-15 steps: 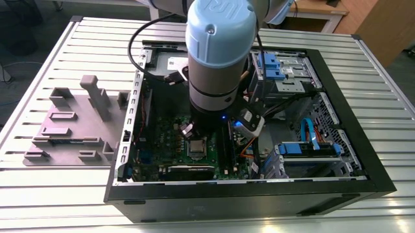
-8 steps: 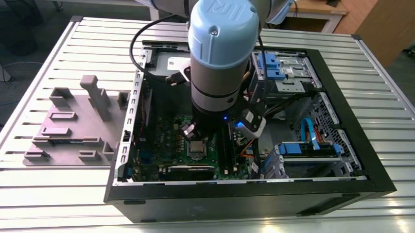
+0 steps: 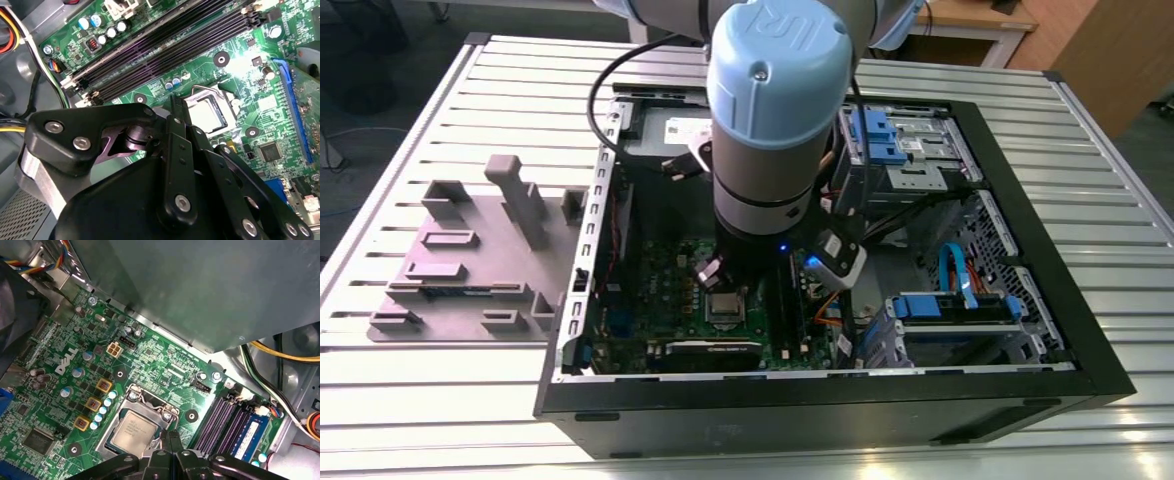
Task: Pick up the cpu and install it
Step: 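Install the first cpu locking lever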
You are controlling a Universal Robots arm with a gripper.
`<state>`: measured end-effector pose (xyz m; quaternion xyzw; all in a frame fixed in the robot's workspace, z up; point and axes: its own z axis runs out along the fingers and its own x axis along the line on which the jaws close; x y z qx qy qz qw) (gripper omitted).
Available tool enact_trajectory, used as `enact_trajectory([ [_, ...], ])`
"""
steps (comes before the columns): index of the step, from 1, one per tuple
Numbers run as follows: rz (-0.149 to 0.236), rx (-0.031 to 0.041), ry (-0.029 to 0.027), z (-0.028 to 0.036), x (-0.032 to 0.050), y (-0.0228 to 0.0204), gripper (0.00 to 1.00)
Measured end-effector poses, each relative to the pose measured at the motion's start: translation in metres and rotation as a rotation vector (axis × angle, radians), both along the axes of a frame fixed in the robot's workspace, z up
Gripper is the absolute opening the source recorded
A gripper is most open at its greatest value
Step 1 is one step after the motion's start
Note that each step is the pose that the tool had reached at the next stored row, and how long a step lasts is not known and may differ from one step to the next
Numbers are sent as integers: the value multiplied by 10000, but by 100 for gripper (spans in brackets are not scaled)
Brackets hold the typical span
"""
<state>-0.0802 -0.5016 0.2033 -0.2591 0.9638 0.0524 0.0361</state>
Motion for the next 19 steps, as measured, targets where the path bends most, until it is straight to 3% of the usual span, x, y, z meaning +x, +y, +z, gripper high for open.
enact_trajectory([
  [13, -178, -35, 1, -100, 0, -29, 11],
  [19, -185, -25, -2, -109, 0, -51, 11],
])
